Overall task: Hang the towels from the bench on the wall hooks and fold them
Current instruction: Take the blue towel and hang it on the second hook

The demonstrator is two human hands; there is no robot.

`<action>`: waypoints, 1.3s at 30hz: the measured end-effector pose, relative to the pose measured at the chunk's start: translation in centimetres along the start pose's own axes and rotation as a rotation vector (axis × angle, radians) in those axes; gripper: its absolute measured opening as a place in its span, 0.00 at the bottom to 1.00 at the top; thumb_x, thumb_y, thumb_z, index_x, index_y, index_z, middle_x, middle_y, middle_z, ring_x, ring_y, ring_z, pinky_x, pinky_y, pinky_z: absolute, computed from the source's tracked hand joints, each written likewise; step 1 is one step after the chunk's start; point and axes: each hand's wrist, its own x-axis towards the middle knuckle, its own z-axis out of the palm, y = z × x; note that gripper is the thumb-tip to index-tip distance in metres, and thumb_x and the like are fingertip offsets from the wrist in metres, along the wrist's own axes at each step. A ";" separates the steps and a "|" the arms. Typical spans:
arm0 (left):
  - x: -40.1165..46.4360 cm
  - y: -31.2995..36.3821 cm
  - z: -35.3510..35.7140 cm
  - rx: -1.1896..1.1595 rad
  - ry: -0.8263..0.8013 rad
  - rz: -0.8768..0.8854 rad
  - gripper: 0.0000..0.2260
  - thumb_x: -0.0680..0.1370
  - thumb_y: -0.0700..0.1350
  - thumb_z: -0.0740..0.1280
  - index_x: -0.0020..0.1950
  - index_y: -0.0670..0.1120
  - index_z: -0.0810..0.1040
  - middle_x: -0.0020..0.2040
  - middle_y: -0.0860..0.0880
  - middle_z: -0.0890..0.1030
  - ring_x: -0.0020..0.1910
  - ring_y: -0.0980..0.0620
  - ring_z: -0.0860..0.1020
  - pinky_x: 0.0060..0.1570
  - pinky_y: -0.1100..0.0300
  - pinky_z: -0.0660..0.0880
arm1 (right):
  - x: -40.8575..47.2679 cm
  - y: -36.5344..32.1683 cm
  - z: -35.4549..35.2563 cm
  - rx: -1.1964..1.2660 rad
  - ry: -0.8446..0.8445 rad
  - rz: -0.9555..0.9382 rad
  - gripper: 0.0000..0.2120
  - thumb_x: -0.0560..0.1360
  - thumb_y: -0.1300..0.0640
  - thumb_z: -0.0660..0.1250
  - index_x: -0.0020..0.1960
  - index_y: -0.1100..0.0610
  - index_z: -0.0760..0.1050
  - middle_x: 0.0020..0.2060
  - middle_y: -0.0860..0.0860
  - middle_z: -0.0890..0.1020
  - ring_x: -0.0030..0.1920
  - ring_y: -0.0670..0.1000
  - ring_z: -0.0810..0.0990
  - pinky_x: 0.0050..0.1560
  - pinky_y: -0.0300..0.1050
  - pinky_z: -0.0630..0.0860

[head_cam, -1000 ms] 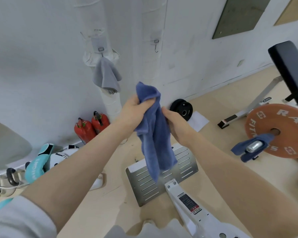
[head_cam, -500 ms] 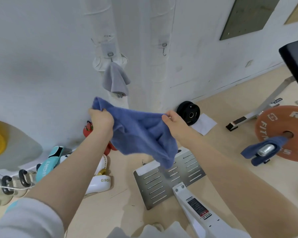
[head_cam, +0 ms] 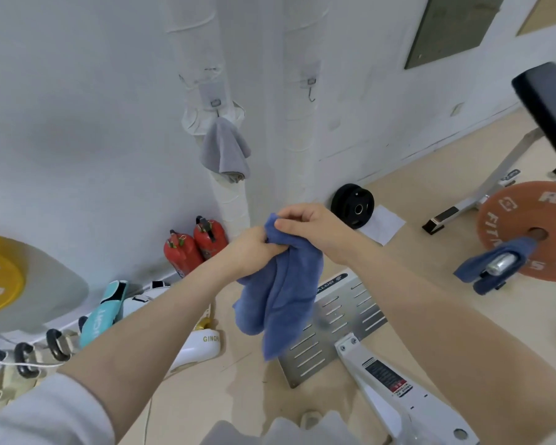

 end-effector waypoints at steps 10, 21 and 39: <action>-3.4 0.2 -4.6 -0.516 -0.020 -0.125 0.05 0.76 0.40 0.61 0.40 0.42 0.72 0.25 0.46 0.67 0.22 0.51 0.64 0.24 0.65 0.60 | -1.5 -1.0 2.4 0.093 -0.068 0.096 0.05 0.75 0.60 0.66 0.49 0.52 0.78 0.42 0.47 0.83 0.44 0.44 0.81 0.49 0.37 0.78; -5.7 -4.2 -7.1 -0.961 0.326 -0.252 0.26 0.76 0.41 0.58 0.17 0.46 0.76 0.17 0.51 0.72 0.16 0.55 0.70 0.20 0.71 0.65 | -3.9 -0.6 6.4 0.072 -0.016 0.234 0.11 0.77 0.55 0.64 0.38 0.57 0.77 0.30 0.47 0.81 0.33 0.46 0.78 0.37 0.38 0.75; -9.1 -7.8 -6.1 -0.179 0.103 0.006 0.15 0.75 0.43 0.66 0.60 0.55 0.71 0.57 0.51 0.76 0.56 0.54 0.74 0.58 0.61 0.69 | -4.4 0.6 10.2 0.110 0.303 0.037 0.03 0.75 0.63 0.65 0.43 0.59 0.77 0.62 0.48 0.74 0.54 0.43 0.74 0.56 0.36 0.70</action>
